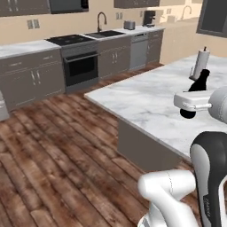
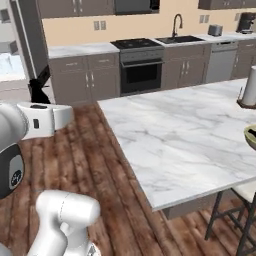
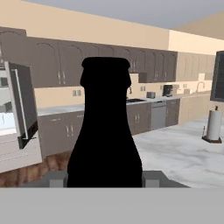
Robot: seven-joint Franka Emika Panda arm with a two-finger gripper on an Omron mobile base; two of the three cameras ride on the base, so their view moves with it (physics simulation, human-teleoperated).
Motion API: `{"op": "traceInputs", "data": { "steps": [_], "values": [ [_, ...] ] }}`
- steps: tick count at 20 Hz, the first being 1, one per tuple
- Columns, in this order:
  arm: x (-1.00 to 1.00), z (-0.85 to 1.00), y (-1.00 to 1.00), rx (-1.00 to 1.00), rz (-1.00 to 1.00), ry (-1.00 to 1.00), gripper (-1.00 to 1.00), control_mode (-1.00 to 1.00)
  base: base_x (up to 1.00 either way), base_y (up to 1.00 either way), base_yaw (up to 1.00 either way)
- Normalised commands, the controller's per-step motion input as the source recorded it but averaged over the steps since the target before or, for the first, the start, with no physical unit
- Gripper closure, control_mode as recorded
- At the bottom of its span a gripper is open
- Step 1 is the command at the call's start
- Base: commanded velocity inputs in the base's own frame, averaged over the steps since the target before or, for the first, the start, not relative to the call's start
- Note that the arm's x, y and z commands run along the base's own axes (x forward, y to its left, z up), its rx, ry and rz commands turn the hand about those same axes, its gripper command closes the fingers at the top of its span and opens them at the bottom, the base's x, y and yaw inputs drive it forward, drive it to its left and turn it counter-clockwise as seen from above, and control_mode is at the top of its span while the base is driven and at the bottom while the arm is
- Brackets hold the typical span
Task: Open the fridge, grab two sodas, and place both sodas inside the bowl with ice on the dining counter.
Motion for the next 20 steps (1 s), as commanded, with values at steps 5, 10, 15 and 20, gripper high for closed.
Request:
{"op": "traceInputs", "data": {
  "steps": [5, 10, 15, 20],
  "values": [
    [0.00, 0.00, 0.00, 0.00, 0.00, 0.00, 1.00, 1.00, 0.00, -1.00, 0.00],
    [0.00, 0.00, 0.00, 0.00, 0.00, 0.00, 1.00, 1.00, 0.00, -1.00, 0.00],
    [0.00, 0.00, 0.00, 0.00, 0.00, 0.00, 1.00, 1.00, 0.00, -1.00, 0.00],
    [0.00, 0.00, 0.00, 0.00, 0.00, 0.00, 1.00, 1.00, 0.16, -1.00, 0.04]
  ]
}}
